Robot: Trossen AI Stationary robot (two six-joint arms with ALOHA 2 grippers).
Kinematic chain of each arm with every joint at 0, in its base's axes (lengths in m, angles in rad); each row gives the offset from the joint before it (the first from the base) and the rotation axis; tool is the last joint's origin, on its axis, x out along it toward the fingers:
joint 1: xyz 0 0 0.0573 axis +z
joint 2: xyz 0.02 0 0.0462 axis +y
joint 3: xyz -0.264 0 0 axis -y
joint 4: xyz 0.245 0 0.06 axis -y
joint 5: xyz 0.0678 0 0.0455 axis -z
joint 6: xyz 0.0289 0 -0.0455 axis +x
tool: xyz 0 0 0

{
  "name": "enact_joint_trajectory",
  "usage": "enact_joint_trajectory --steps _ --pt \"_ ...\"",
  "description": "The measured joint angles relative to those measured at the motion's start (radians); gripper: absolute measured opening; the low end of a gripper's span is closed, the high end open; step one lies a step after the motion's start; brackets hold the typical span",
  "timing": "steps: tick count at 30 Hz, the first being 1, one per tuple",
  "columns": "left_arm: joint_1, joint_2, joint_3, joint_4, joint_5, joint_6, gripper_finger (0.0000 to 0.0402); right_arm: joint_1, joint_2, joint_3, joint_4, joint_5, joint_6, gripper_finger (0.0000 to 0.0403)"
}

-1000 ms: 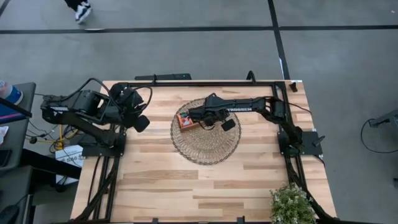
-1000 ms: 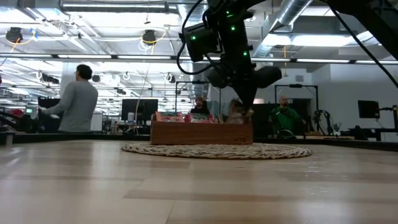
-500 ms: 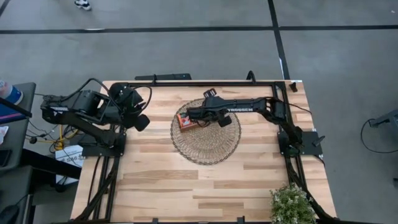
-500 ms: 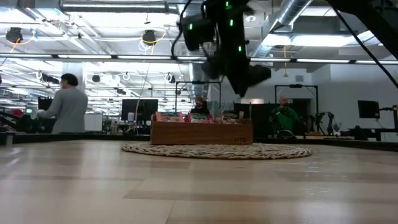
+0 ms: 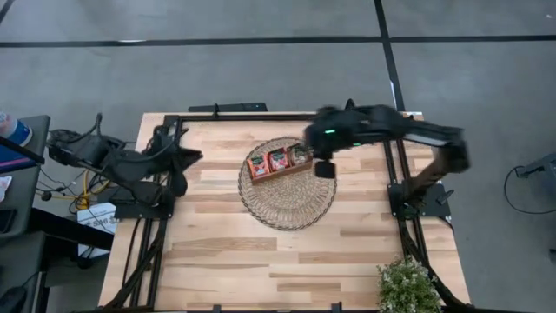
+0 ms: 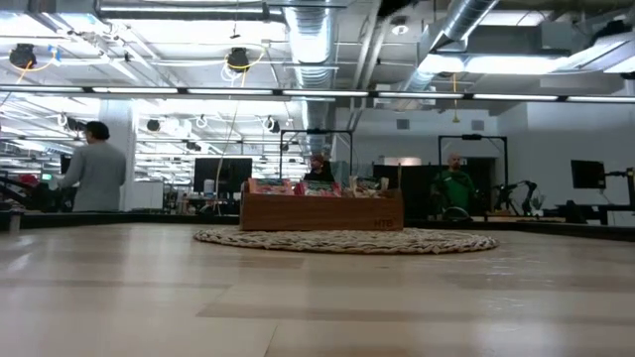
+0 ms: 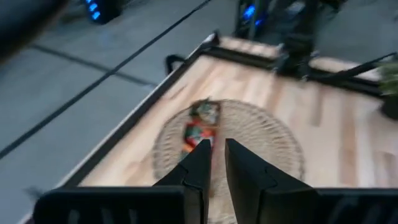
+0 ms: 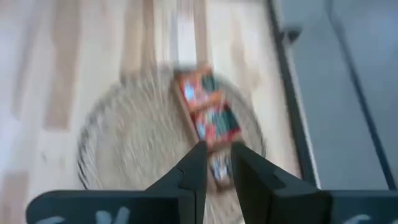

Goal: Pick & Place Tea
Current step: Return to Home Position

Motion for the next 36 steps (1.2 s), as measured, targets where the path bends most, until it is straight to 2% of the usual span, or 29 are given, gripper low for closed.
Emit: enact_joint_trajectory --steps 5,9,13,17,22,27,31,36 --pt "-0.016 -0.202 -0.342 0.354 0.105 0.117 0.0039 0.042 -0.283 -0.238 0.236 -0.024 0.030 0.0062" --pt "-0.017 -0.345 -0.588 0.627 0.195 0.194 0.0039 0.078 -0.492 -0.500 0.480 -0.086 0.035 0.0062" --pt "-0.017 -0.462 -0.793 0.834 0.240 0.229 0.0039 0.104 -0.669 -0.778 0.738 -0.112 0.052 0.0062" --pt "-0.017 -0.559 -0.958 0.971 0.258 0.228 0.0039 0.130 -0.812 -1.030 0.924 -0.112 0.082 0.0062" --pt "-0.017 -0.652 -1.126 1.135 0.277 0.212 0.0039 0.170 -0.930 -1.296 1.157 -0.132 0.086 0.0062" --pt "-0.017 -0.721 -1.278 1.284 0.289 0.208 0.0039 0.200 -0.995 -1.499 1.412 -0.132 0.100 0.0062" --pt "-0.016 -0.747 -1.287 1.235 0.282 0.161 0.0039 0.207 -1.026 -1.605 1.514 -0.132 0.104 0.0062" --pt "-0.016 -0.749 -1.289 1.233 0.288 0.160 0.0039 0.203 -1.043 -1.676 1.565 -0.131 0.126 0.0062"
